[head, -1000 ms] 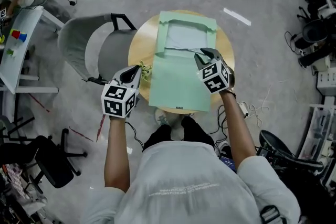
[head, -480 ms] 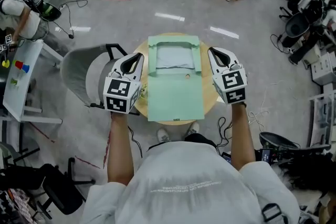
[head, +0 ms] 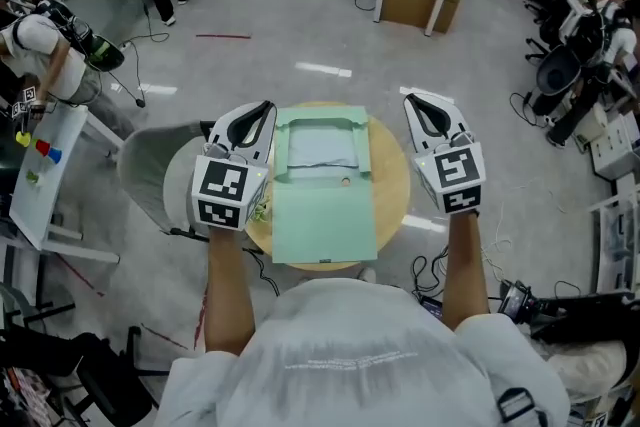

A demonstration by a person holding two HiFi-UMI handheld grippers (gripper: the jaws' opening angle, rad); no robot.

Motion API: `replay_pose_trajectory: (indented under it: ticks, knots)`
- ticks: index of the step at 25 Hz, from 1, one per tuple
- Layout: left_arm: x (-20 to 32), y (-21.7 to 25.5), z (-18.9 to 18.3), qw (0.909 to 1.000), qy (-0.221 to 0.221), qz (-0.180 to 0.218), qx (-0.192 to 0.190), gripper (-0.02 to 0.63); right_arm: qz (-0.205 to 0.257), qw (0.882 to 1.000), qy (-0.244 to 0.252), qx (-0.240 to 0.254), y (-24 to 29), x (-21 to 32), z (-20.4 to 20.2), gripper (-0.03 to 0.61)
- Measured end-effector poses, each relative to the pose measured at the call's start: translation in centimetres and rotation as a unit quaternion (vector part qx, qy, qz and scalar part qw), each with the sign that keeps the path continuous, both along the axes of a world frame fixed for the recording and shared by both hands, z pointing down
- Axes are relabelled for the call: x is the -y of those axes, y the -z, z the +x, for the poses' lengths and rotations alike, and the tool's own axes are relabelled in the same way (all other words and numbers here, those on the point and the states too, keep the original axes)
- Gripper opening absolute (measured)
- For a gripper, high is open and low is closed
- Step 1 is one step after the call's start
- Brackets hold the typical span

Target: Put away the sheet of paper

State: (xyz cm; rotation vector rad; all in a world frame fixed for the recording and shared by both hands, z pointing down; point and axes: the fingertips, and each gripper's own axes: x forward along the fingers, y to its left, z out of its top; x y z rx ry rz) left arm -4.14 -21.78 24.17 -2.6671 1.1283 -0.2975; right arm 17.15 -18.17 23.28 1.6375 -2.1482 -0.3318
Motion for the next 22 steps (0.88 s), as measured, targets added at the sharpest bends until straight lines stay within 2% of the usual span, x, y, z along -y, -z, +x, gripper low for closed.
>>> replay_pose_trajectory:
  ticks: [6,10,18,22]
  knots:
    - [-0.6,2.6,1.4,0.9994,-0.013,0.029,0.01,0.027,0.017,1.0,0.011,0.007,1.9,0.3,0.3,0.028]
    - [-0.2,3.4,1.5,0.9991,-0.006,0.042,0.005,0.028,0.026,0.999,0.021,0.011,2.6,0.6,0.1,0.028]
    - [0.6,3.9,0.3,0.999,0.018,0.037,-0.016,0.028,0.034,0.999,0.038,0.011,3.3,1.4,-0.4,0.028]
    - [1.0,3.5,-0.2,0.999,0.028,0.033,-0.013,0.028,0.032,0.999,0.043,0.008,3.3,1.7,-0.5,0.028]
